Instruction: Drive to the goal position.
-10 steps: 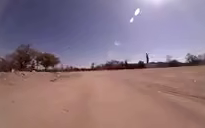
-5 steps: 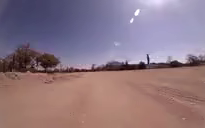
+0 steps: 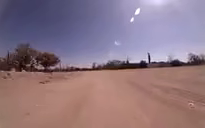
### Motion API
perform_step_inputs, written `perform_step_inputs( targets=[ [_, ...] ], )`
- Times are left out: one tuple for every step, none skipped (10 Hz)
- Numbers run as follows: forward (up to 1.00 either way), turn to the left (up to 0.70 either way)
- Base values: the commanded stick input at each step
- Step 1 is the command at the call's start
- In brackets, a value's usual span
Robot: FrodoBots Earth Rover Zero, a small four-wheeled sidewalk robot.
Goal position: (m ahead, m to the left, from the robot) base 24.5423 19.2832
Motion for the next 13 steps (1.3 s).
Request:
perform_step_inputs(
  targets=[
    [1.0, 0.0],
    [1.0, 0.0],
    [1.0, 0.0],
    [1.0, 0.0],
    [1.0, 0.0],
    [1.0, 0.0],
    [1.0, 0.0],
    [1.0, 0.0],
    [1.0, 0.0],
    [1.0, 0.0],
    [1.0, 0.0],
    [1.0, 0.0],
    [1.0, 0.0]
  ],
)
